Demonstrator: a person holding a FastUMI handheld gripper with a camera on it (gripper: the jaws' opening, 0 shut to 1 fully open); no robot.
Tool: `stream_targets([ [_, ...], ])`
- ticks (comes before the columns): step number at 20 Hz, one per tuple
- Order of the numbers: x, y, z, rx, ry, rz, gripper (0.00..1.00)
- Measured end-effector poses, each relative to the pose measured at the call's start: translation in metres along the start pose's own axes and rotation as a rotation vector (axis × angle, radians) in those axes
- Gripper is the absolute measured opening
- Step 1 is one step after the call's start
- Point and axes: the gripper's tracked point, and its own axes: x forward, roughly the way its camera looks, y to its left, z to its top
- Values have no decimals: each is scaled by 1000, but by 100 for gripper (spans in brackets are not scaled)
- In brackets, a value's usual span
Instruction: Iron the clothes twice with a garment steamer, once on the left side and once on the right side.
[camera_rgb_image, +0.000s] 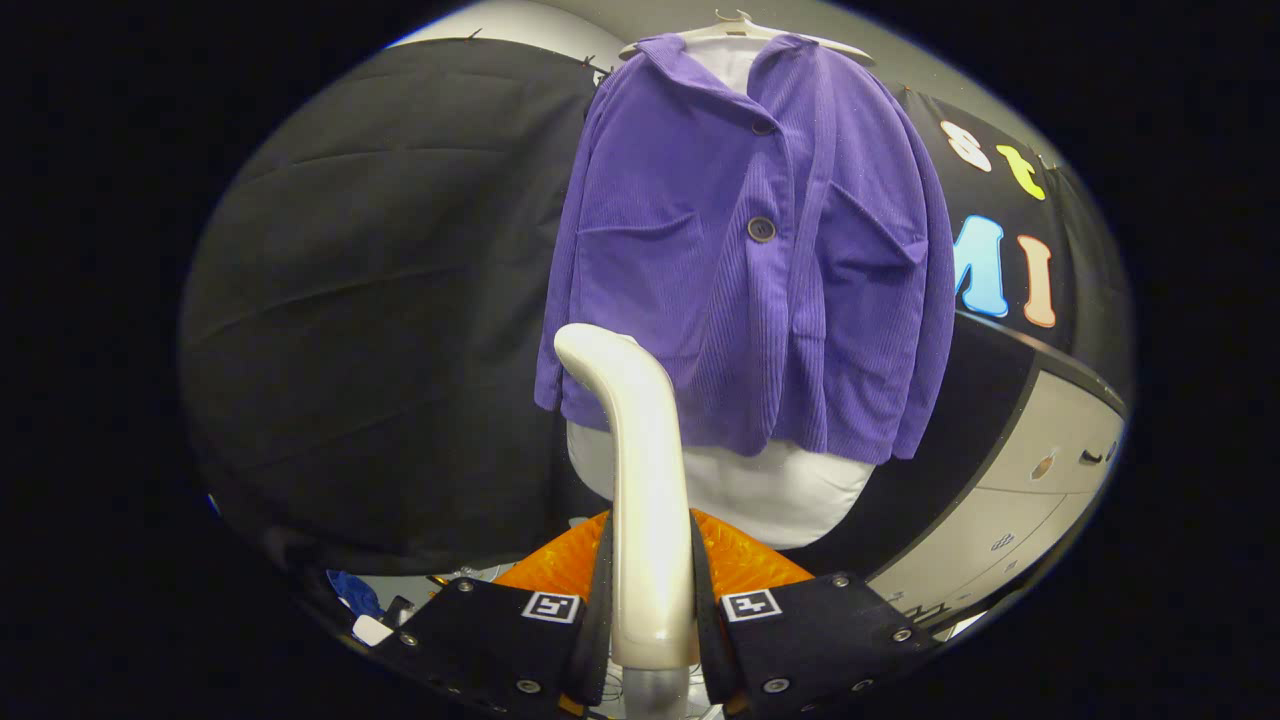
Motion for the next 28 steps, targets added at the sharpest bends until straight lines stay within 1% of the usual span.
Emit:
stream_targets([
  [3,-1,0,-10,12,55,13,37],
  [6,-9,-3,-13,36,61,6,37],
  [7,-19,-7,-13,41,55,1,37],
  [9,-52,-18,-16,64,37,-13,37],
  [11,-71,-31,-12,91,27,-14,37],
  [13,-88,-52,-8,115,5,-30,37],
  [17,-138,-104,10,176,-70,-96,37],
  [23,-226,-183,37,237,-200,-181,37],
  [28,-289,-233,59,245,-298,-245,37],
])
